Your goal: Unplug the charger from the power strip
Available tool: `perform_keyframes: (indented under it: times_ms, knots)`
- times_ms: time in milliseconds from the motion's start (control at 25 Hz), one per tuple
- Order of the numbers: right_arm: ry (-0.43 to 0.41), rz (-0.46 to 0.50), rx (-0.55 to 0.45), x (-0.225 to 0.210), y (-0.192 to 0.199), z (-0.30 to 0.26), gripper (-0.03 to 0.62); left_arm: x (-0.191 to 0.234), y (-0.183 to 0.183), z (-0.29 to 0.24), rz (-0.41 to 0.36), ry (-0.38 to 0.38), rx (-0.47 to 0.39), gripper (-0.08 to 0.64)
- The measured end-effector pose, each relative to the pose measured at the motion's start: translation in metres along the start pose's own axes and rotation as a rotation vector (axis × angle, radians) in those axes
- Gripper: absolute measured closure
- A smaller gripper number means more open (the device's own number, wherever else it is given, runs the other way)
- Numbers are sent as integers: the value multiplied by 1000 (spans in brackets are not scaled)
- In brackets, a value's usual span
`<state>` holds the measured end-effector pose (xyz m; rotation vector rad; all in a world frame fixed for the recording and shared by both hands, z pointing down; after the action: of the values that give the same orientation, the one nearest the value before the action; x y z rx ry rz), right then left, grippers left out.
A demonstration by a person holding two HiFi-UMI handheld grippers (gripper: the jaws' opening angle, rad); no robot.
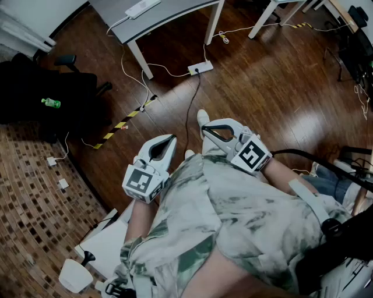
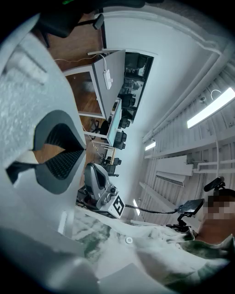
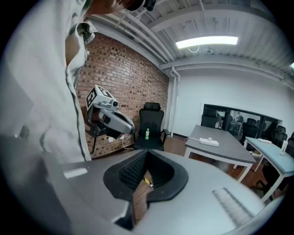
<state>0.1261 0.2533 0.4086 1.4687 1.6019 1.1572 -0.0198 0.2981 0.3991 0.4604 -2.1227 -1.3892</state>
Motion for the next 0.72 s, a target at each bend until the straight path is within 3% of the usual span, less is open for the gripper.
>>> perform_keyframes:
  times_ms: [160, 400, 720]
  knots:
    - [15, -3, 23, -45, 6, -13, 586, 33, -13, -34, -18, 13, -11, 558]
    - [-39, 5, 12, -128, 9, -58, 586, 101, -33, -71, 24, -46, -7, 557]
    - [-90, -1, -8, -270, -6, -104, 586, 195, -106, -148, 33, -134, 8, 557]
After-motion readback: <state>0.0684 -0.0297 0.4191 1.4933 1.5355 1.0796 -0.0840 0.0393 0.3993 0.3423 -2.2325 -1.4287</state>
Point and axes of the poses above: the fingertips, and each gripper's own axes: z backward along the fingers, x to its left, y out of its underside, the point moved 5 cm from there along z, backward along the fingers, and after that the axes turned 1 degree about y, right-handed, at the moved point
